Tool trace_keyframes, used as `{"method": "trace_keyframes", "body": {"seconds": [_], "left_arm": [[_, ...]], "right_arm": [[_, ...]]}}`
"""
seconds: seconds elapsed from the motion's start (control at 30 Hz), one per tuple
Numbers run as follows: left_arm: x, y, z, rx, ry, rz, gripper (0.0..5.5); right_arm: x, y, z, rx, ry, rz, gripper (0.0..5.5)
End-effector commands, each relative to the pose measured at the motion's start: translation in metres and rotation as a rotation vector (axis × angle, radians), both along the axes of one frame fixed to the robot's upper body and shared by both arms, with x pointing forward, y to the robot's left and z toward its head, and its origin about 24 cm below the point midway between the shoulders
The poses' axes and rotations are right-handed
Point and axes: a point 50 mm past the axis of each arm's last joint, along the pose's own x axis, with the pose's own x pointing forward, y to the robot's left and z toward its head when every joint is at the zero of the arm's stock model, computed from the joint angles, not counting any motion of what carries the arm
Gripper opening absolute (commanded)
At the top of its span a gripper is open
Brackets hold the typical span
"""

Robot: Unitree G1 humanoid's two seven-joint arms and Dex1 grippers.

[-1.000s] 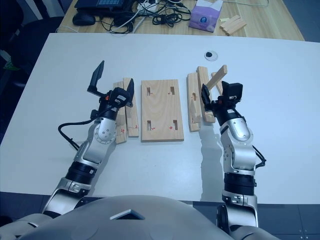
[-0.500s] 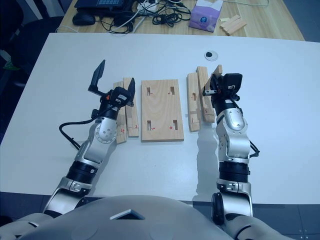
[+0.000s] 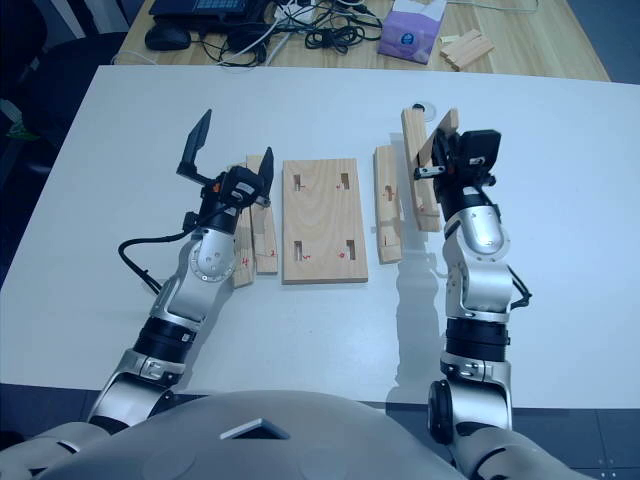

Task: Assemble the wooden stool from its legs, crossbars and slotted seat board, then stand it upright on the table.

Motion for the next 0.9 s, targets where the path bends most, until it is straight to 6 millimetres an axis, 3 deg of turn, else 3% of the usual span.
{"method": "trace_keyframes", "body": {"seconds": [0.03,0.17,0.3,0.6,0.9], "left_arm": [[0.01,0.008,0.009,-0.203,0.054,0.013,5.4],[0.017,-0.018,0.003,-0.991,0.388,-0.085,5.4],[0.01,-0.042,0.009,-1.421,0.625,-0.354,5.4],[0.005,-0.063,0.048,-1.68,0.758,-0.704,5.4],[0.004,-0.062,0.049,-1.728,0.782,-0.723,5.4]], "right_arm": [[0.004,-0.004,0.036,-0.024,-0.132,0.1,0.39],[-0.001,-0.004,0.047,-0.017,-0.162,0.224,0.39],[-0.01,0.005,0.057,0.002,-0.189,0.371,0.39],[-0.027,0.021,0.064,0.059,-0.172,0.585,0.39],[-0.042,0.034,0.067,0.094,-0.133,0.731,0.39]]}}
